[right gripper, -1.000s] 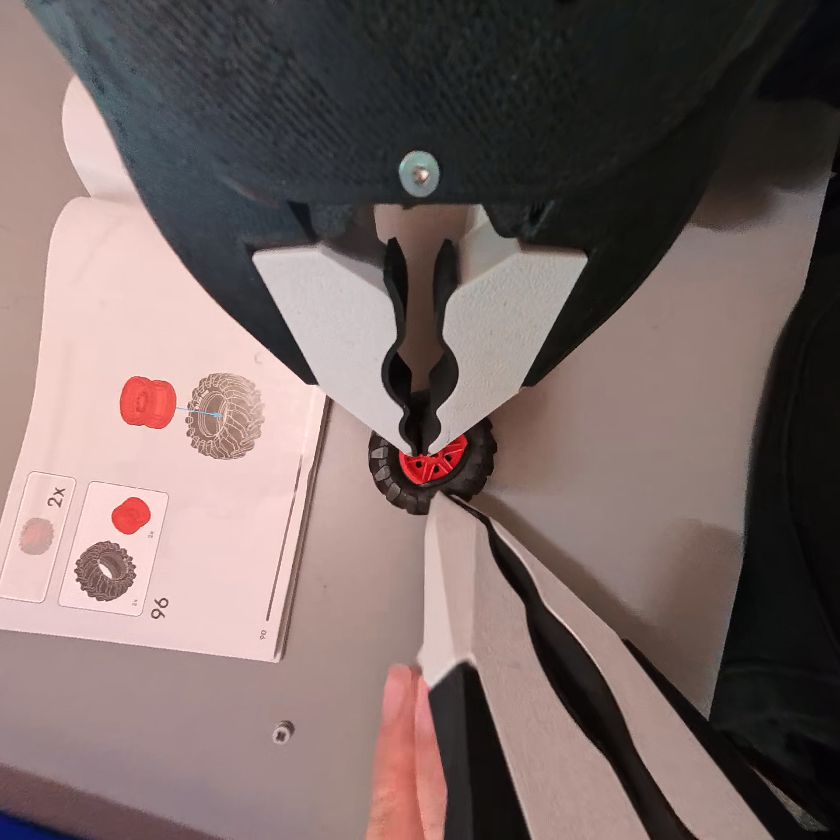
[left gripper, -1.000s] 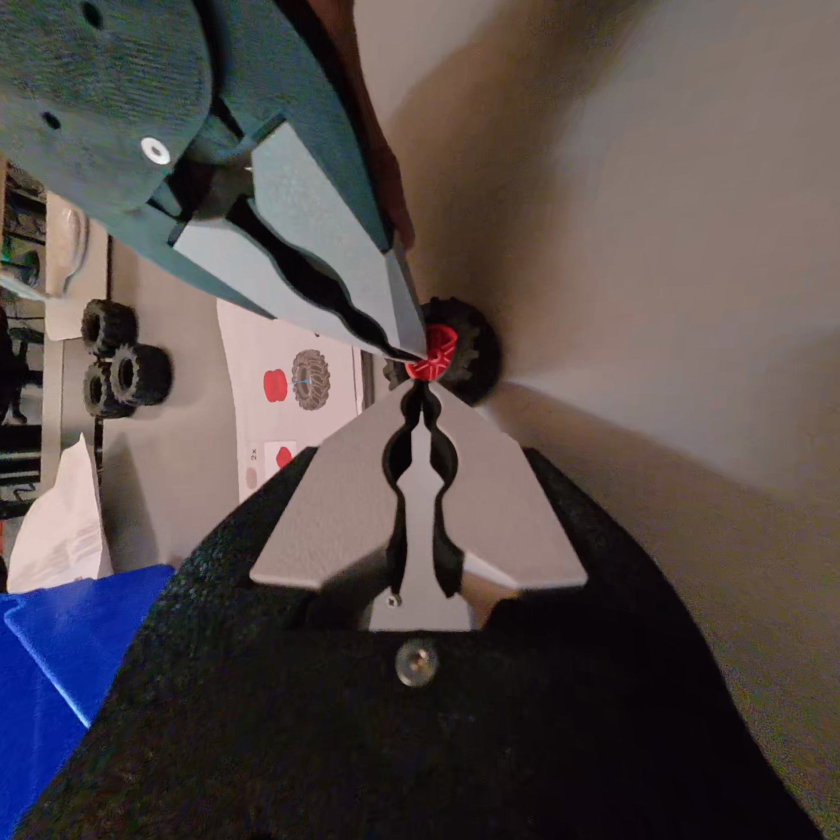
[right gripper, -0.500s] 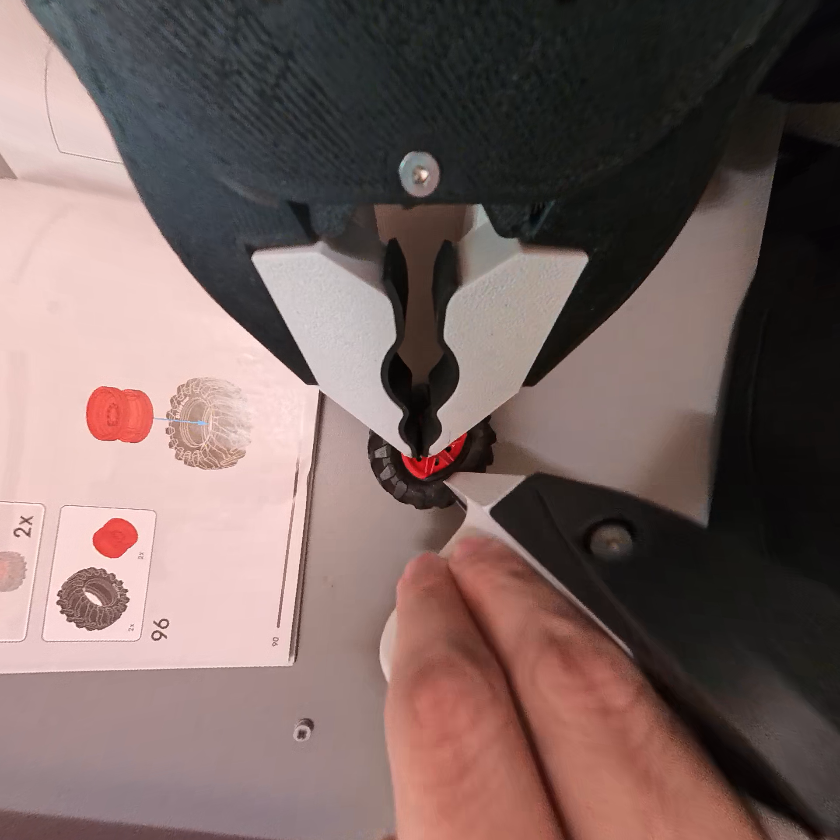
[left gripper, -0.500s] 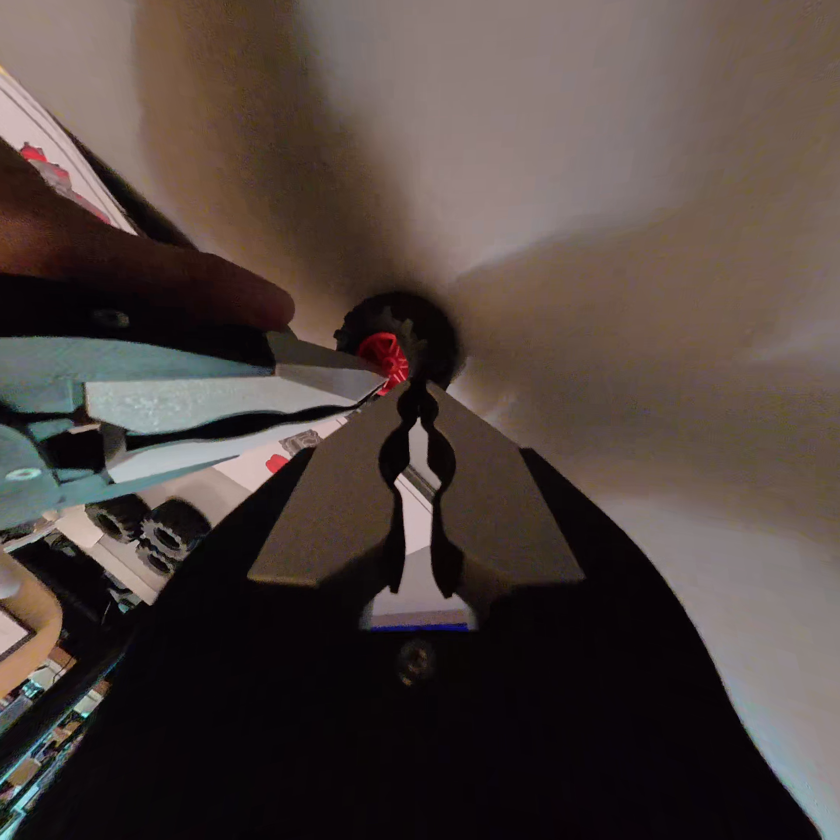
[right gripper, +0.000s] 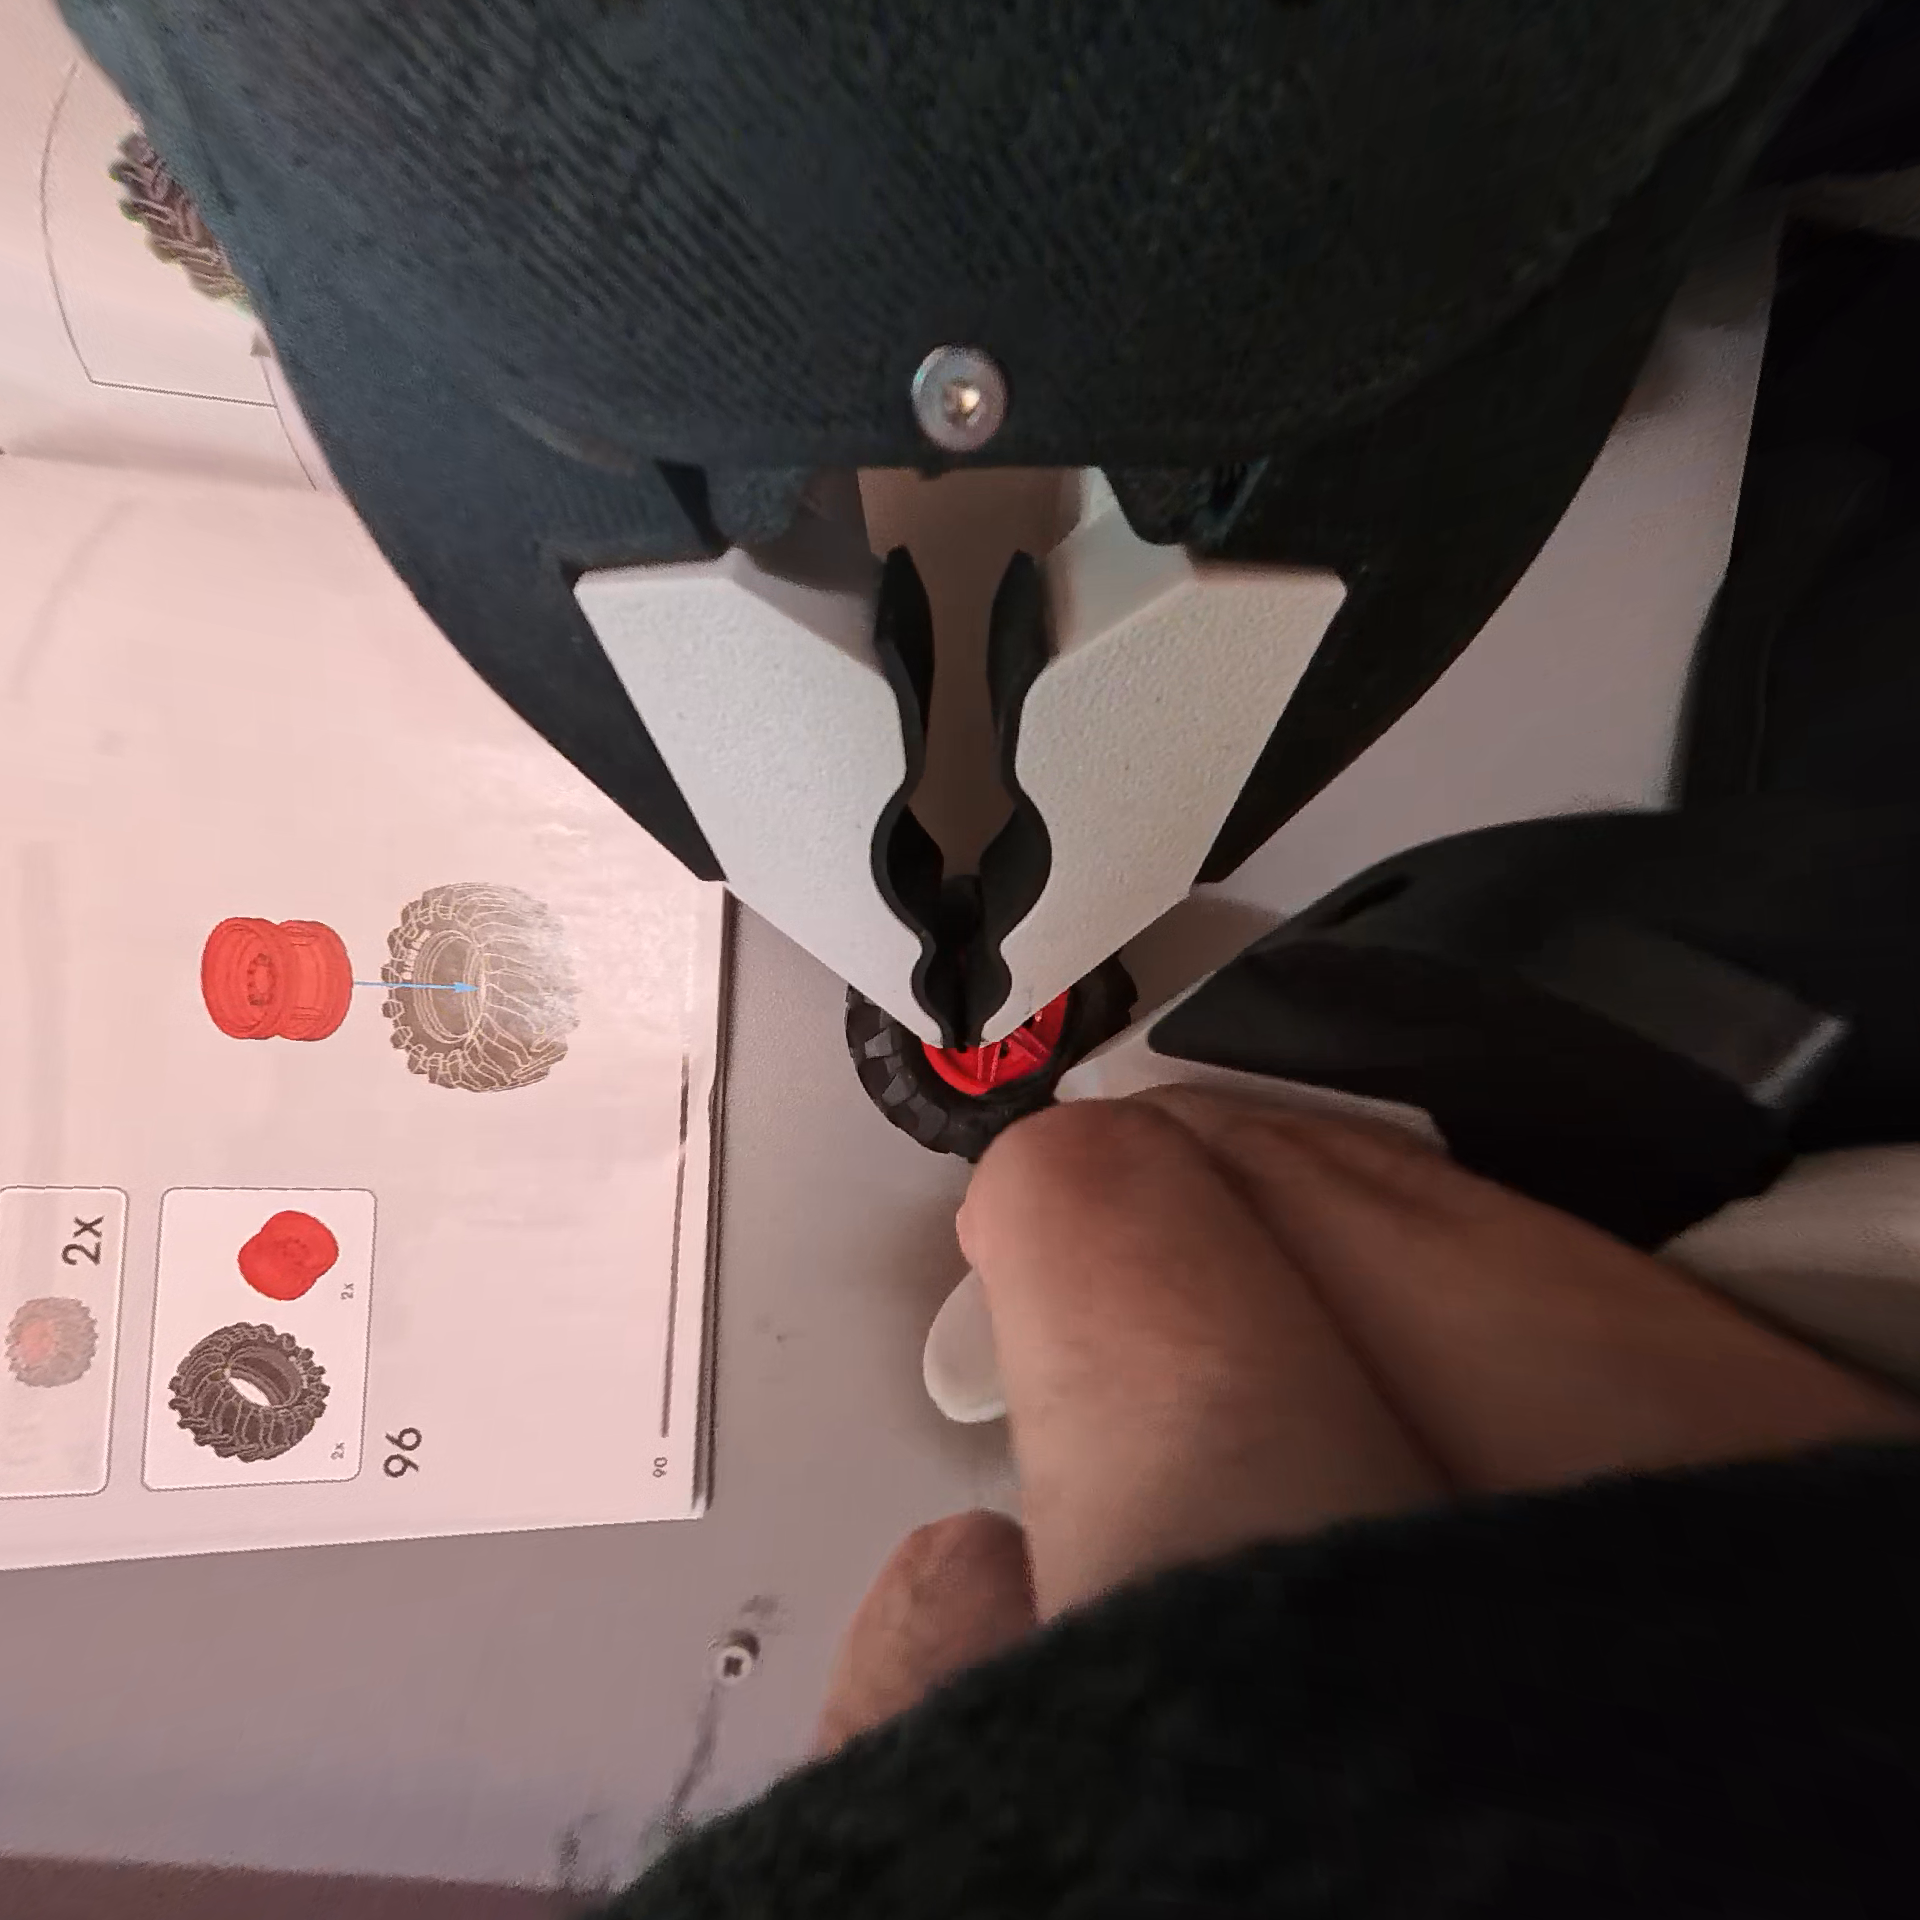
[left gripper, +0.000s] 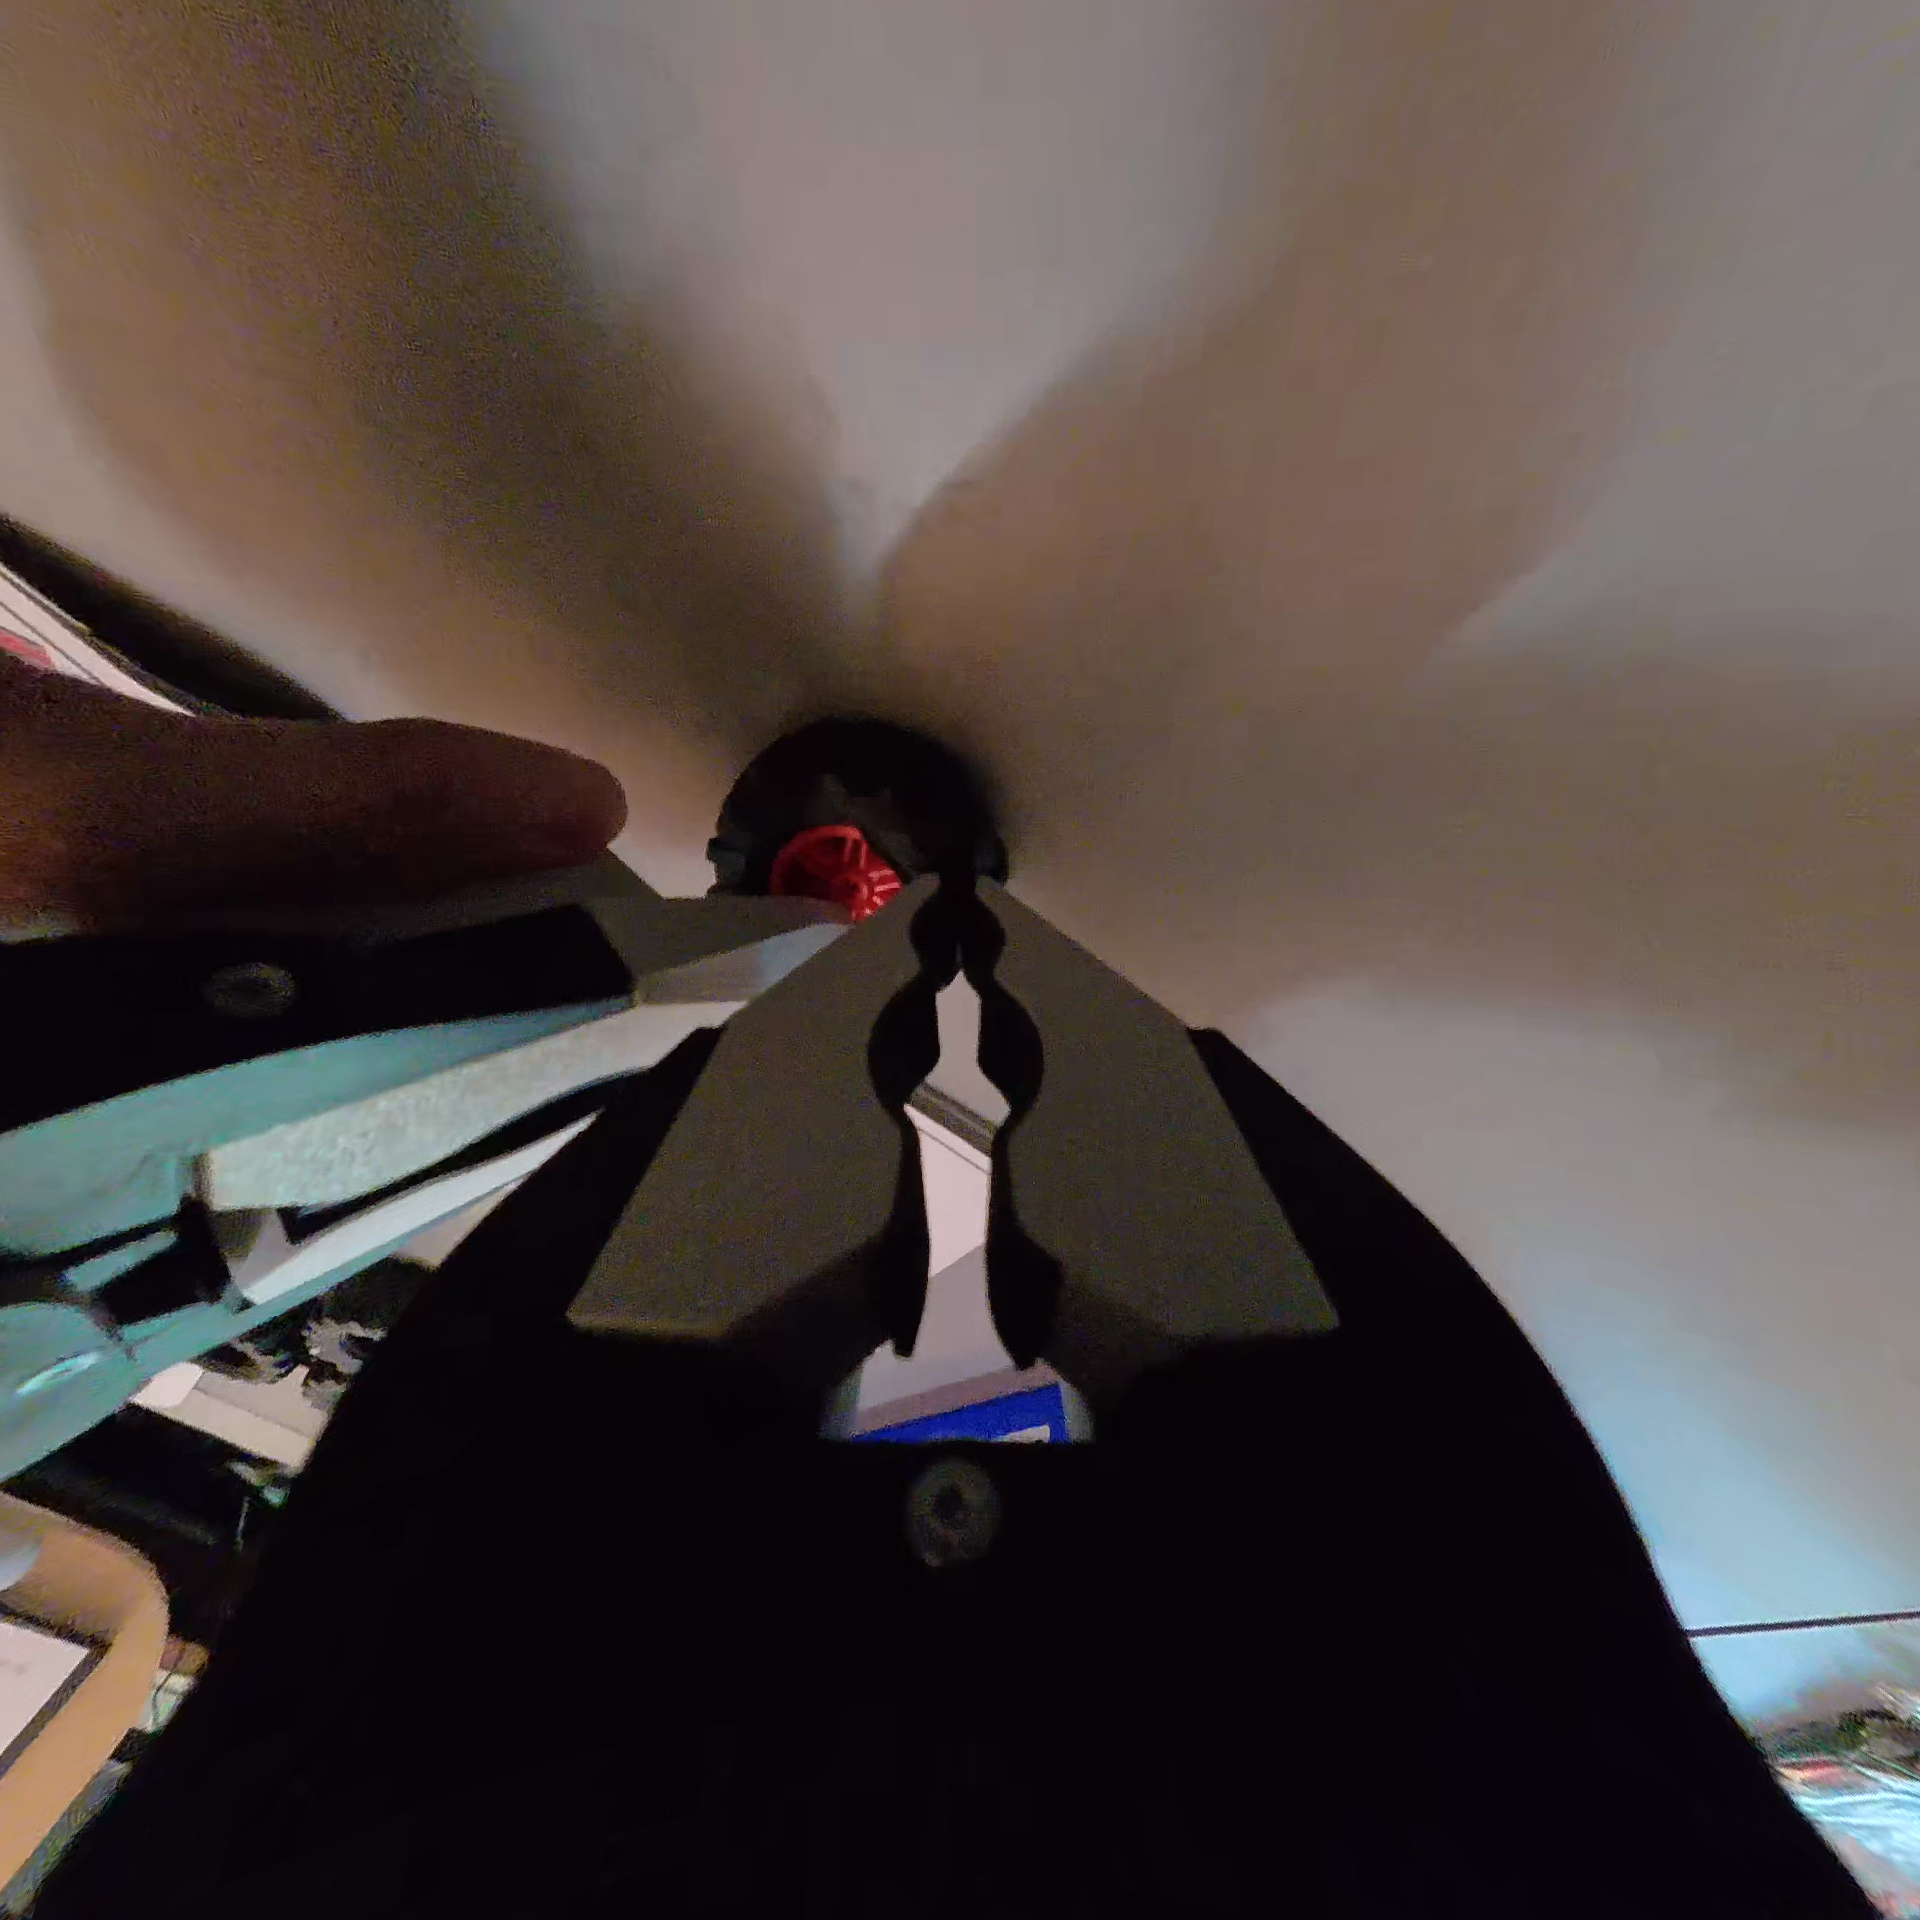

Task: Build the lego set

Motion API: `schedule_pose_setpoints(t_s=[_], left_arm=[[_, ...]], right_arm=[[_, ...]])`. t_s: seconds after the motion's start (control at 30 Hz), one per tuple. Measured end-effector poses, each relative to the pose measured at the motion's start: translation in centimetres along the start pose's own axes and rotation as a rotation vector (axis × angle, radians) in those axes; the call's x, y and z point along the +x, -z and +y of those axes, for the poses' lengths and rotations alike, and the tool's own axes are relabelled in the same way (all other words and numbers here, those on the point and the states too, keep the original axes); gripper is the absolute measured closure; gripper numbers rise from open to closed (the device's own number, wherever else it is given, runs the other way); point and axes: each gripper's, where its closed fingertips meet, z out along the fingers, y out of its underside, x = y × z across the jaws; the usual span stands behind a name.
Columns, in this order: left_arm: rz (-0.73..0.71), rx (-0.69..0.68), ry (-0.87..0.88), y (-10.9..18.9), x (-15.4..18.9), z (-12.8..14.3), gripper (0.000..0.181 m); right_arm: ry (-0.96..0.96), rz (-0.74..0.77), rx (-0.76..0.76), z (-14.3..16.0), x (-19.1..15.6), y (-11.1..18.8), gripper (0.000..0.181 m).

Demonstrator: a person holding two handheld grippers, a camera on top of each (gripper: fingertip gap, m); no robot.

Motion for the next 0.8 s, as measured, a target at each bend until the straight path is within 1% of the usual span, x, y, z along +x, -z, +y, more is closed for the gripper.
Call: schedule_pose_setpoints(t_s=[0.1,0.23,0.33,0.43,0.57,0.67,0.73,0.8], left_arm=[[0.029,0.022,0.01,-0.14,-0.02,0.0,0.181],[0.062,-0.022,-0.009,-0.39,0.03,-0.12,0.181],[0.077,-0.004,0.042,-0.42,0.09,-0.16,0.181],[0.026,-0.062,0.054,-0.59,0.19,-0.19,0.181],[0.007,-0.179,0.049,-0.74,0.32,-0.21,0.181],[0.016,-0.166,0.109,-0.79,0.5,-0.32,0.181],[0.014,-0.183,0.121,-0.8,0.59,-0.43,0.181],[0.001,-0.135,0.179,-0.76,0.79,-0.44,0.181]], right_arm=[[-0.003,0.003,0.019,0.0,0.02,-0.03,0.181],[-0.003,-0.007,0.041,-0.08,0.01,-0.04,0.181],[-0.008,-0.014,0.07,-0.21,-0.03,-0.23,0.181],[0.019,0.021,0.06,-0.18,-0.04,-0.21,0.181],[0.008,-0.041,0.084,-0.15,-0.03,-0.2,0.181],[0.003,-0.047,0.106,-0.15,-0.04,-0.19,0.181],[0.003,-0.057,0.109,-0.15,-0.06,-0.17,0.181],[0.008,-0.059,0.105,-0.14,-0.05,-0.17,0.181]])
